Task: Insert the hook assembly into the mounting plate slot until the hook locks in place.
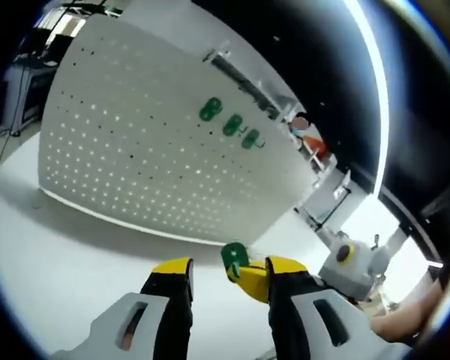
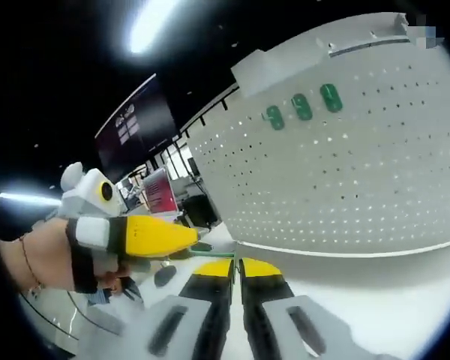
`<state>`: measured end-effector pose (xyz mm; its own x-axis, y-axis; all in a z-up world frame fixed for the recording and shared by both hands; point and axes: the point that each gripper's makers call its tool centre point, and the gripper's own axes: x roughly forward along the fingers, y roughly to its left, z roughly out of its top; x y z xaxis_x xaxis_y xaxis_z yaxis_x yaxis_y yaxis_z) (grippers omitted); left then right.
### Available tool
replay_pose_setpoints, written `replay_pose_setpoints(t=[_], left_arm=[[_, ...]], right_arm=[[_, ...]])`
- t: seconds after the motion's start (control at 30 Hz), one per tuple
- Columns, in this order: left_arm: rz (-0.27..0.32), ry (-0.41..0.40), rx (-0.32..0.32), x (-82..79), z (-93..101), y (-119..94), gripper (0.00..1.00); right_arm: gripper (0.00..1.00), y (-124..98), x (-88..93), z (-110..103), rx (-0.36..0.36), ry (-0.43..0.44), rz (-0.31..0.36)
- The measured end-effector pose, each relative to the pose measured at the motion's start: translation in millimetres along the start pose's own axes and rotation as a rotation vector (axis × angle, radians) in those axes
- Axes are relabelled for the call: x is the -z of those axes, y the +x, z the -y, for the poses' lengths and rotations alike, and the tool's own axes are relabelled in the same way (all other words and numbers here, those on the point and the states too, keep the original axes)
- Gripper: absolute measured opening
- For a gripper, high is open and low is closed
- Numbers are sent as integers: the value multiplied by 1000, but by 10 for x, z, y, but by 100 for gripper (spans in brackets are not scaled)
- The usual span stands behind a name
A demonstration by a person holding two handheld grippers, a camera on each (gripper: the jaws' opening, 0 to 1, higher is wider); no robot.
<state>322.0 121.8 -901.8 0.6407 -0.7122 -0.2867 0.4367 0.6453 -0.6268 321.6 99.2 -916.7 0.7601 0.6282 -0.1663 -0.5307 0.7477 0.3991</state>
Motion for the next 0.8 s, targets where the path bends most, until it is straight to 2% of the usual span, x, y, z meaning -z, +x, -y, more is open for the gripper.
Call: replay_pose_setpoints(t=[0.03,0.13,0.37,0.43,0.8], left_arm=[[0,-8,6,4,12,0,36],[6,-46,47,12,81,5,31],[16,-44,52,12,107,10,21],[45,-23,45,-29,114,9,20],[29,-35,51,21,152,18,11]], right_arm=[[0,-3,-36,-46,-18,38,22],[0,-20,-72,-71,-21,0,39],[0,-5,-99,-116,-32,20,54],[0,-11,-104,-132,-32,33,62],[0,-36,-74,-140,-13,101,82]])
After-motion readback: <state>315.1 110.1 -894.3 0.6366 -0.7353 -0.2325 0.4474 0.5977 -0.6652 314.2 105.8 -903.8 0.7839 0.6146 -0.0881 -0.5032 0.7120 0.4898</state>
